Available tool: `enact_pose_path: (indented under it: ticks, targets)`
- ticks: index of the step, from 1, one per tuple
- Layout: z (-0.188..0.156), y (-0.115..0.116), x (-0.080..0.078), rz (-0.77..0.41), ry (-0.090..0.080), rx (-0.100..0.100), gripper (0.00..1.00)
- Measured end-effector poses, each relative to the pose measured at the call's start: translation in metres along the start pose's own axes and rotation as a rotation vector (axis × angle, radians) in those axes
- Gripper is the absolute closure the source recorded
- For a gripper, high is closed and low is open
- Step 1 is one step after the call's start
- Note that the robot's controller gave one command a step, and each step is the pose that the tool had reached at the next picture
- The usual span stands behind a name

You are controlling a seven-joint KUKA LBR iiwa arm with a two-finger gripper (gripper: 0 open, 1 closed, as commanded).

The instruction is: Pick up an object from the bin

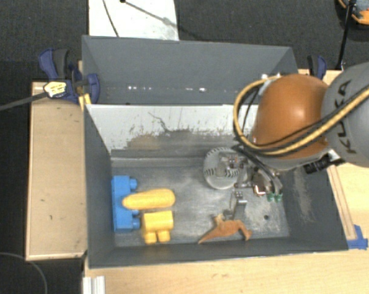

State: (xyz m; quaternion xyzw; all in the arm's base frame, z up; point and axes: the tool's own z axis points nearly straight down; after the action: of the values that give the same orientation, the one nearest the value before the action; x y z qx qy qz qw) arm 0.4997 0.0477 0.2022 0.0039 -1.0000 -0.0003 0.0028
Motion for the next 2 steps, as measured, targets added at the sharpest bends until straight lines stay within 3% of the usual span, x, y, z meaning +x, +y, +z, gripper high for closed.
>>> enact_pose_path:
  ticks: [1,2]
  targets:
    - [-0.004,0.000,-0.002,0.002,-0.008,0.000,0.00]
    - [0.035,-0.011,0.004,-0.162,-0.016,0.000,0.00]
